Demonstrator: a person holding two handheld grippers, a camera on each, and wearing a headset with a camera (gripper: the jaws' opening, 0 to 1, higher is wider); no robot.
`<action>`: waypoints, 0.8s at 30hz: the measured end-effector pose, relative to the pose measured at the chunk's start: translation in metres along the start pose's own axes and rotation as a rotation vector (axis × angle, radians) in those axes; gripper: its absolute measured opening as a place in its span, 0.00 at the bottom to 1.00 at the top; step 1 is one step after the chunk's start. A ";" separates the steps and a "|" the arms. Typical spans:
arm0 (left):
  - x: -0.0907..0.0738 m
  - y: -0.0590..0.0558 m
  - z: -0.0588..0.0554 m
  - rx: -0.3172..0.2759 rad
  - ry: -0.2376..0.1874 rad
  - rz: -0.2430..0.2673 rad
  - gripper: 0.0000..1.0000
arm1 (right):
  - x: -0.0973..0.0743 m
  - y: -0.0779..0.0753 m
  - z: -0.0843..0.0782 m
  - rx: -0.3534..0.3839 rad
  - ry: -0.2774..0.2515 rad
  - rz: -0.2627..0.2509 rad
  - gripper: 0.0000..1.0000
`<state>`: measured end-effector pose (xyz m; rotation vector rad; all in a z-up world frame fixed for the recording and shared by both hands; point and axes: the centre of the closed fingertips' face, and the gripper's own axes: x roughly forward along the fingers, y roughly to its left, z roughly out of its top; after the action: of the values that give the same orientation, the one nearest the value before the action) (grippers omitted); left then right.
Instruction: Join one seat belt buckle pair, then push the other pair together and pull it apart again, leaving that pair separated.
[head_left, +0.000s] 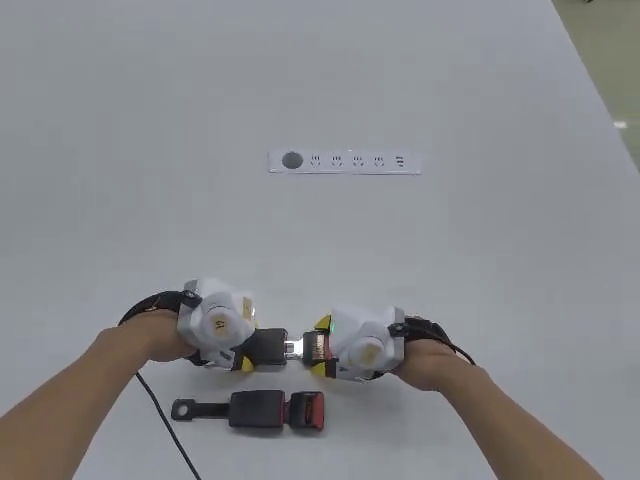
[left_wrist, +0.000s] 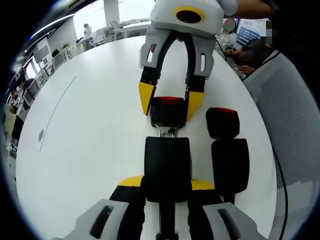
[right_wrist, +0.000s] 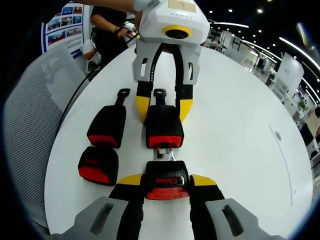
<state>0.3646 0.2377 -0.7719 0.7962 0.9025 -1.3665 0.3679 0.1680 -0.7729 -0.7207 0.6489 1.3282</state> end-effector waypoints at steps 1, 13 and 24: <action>0.000 0.000 0.000 0.000 0.001 0.000 0.32 | 0.001 0.000 0.000 -0.002 0.000 0.000 0.32; 0.002 0.002 -0.003 0.001 -0.003 -0.002 0.32 | -0.004 -0.002 -0.005 -0.008 -0.003 -0.005 0.32; 0.003 0.002 -0.003 0.005 -0.006 -0.004 0.33 | -0.011 -0.005 -0.019 0.002 0.018 -0.006 0.32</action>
<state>0.3666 0.2394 -0.7758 0.7944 0.8970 -1.3741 0.3715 0.1454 -0.7757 -0.7331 0.6619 1.3171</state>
